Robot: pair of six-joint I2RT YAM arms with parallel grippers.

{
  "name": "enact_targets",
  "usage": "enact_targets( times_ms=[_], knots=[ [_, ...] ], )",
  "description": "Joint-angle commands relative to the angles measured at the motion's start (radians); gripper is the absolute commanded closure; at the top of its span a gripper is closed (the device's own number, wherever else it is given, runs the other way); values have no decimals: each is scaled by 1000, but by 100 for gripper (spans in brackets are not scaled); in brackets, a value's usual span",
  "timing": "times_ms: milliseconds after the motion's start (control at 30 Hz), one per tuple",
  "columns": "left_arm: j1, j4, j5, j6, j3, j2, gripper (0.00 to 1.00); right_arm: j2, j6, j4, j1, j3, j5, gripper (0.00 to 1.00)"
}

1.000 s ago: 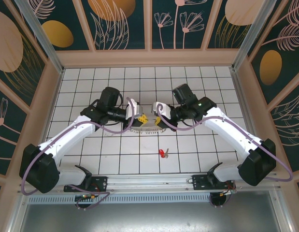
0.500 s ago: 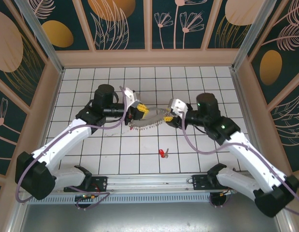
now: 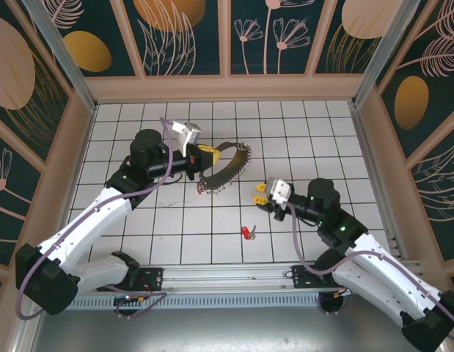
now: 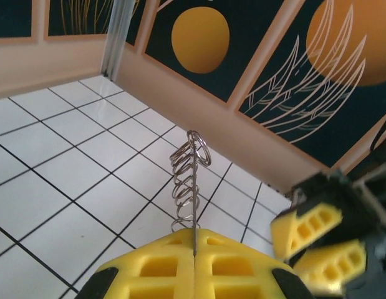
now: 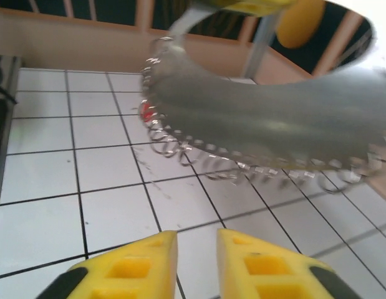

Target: Put the keys on the keyring

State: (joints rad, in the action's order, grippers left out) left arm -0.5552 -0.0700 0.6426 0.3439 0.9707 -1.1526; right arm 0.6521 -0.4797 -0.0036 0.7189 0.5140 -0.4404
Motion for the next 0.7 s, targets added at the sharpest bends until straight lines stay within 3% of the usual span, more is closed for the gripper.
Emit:
enact_targets(
  times_ms=[0, 200, 667],
  knots=[
    [3, -42, 4, 148, 52, 6, 100, 59, -34, 223, 55, -6, 42, 74],
    [2, -139, 8, 230, 17, 32, 100, 122, -53, 369, 111, -37, 171, 73],
    [3, -161, 24, 269, 13, 27, 100, 117, -59, 422, 128, -68, 275, 74]
  ],
)
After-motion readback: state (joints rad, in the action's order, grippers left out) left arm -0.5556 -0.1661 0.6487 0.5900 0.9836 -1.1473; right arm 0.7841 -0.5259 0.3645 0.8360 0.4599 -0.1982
